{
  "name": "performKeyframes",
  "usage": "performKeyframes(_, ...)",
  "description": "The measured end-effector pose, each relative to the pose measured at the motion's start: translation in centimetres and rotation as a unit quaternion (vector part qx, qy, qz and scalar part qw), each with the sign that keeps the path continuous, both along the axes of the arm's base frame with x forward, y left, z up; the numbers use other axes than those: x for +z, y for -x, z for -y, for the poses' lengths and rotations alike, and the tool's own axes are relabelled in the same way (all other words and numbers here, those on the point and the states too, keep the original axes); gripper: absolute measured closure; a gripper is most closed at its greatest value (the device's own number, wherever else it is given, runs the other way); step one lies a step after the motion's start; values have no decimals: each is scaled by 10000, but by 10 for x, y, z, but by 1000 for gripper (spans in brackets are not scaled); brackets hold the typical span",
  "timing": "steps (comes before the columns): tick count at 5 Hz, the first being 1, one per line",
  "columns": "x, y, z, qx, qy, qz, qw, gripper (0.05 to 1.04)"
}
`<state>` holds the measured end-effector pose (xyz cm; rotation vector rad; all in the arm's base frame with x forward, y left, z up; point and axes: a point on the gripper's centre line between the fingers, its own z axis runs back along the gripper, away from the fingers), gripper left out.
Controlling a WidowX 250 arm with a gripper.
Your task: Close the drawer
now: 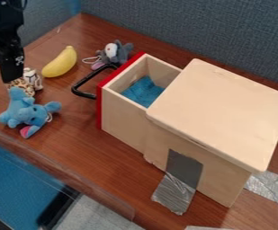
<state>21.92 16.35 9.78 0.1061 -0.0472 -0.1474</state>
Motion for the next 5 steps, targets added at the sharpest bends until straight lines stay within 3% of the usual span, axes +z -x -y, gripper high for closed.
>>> performKeyframes(1,-8,1,2,38,94,-127,9999,83)
performKeyframes(3,-38,-70,29,100,198,-618,9978,83)
performKeyframes(5,-54,-126,57,258,300,-730,9965,83)
